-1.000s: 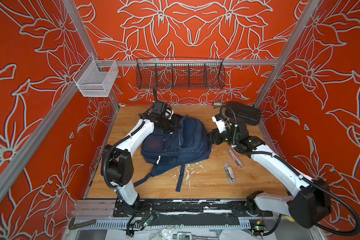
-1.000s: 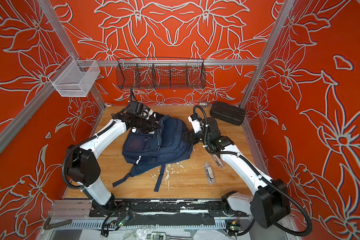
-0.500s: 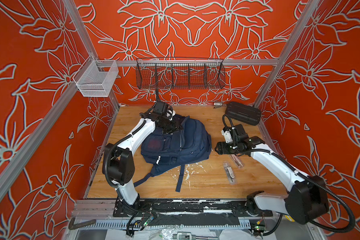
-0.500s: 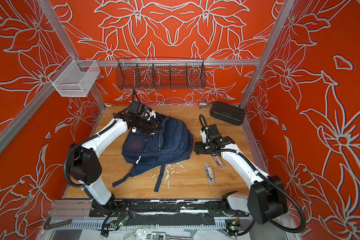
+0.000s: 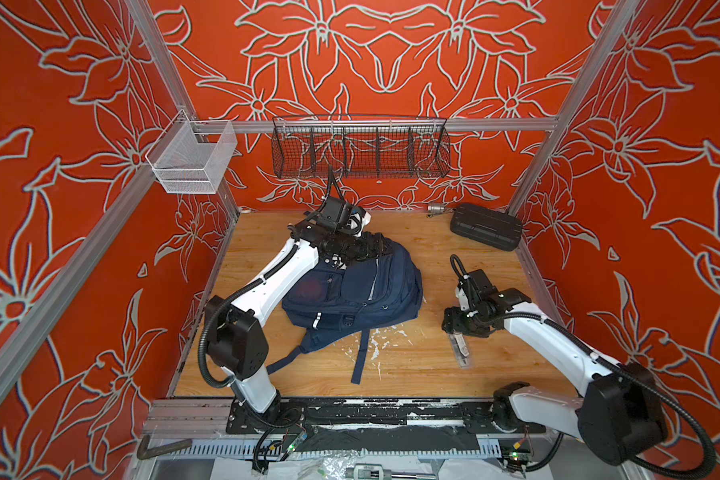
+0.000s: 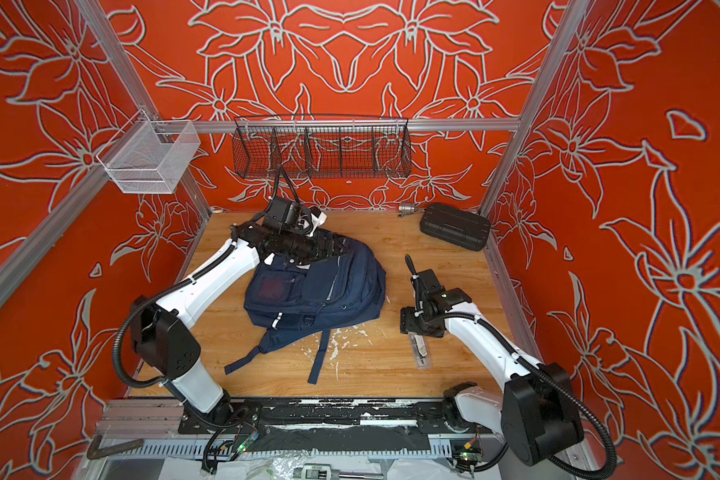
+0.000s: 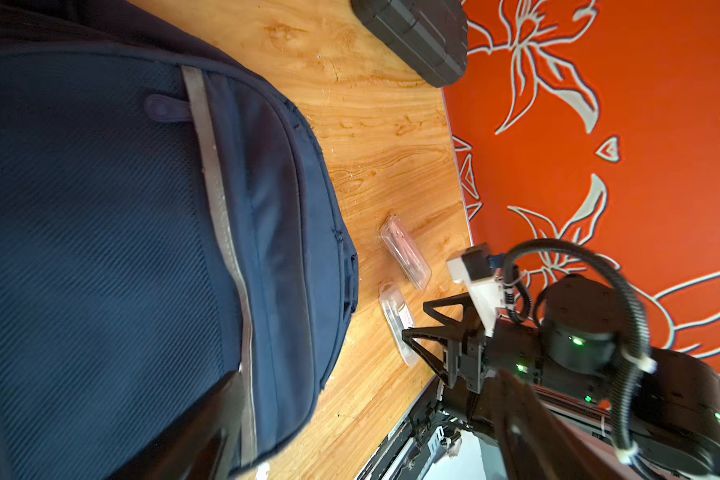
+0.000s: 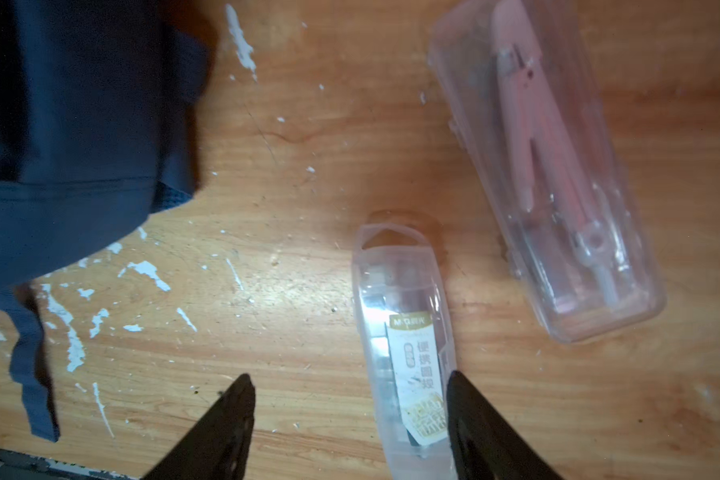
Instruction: Pack the student bag
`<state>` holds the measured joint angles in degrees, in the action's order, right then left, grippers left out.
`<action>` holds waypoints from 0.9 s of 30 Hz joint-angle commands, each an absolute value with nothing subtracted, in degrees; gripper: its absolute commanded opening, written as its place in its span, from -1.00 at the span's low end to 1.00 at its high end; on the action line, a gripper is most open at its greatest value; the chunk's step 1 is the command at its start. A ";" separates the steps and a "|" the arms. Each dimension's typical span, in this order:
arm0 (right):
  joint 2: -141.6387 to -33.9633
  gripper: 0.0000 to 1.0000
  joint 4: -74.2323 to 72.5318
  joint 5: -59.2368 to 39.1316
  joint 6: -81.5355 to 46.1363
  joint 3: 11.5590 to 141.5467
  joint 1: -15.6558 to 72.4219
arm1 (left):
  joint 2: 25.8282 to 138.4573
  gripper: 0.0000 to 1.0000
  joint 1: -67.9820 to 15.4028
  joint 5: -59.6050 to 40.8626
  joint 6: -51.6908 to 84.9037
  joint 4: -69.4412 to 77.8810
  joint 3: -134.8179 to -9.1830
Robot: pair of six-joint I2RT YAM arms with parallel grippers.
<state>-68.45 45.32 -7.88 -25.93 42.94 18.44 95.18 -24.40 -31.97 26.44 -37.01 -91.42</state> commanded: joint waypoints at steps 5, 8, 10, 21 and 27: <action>-68.31 0.40 46.81 -5.64 -33.14 38.75 20.31 | 87.15 0.95 -25.93 -25.78 21.26 -34.55 -86.31; -67.99 0.41 46.33 -4.15 -35.73 36.66 21.38 | 85.01 0.95 -26.98 -21.00 19.16 -33.78 -84.16; -67.77 0.42 45.91 -3.65 -36.75 35.37 21.77 | 84.07 0.95 -27.16 -17.96 18.63 -33.83 -83.10; -71.25 0.39 41.66 -4.80 -39.27 32.42 23.14 | 87.22 0.95 -26.11 -21.10 21.31 -35.21 -82.86; -73.73 0.27 39.40 -5.70 -39.43 32.86 23.27 | 88.02 0.95 -26.15 -21.17 20.40 -37.64 -84.92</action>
<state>-71.42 44.21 -4.34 -37.82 34.11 22.87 88.12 -26.24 -20.91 20.82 -35.16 -84.14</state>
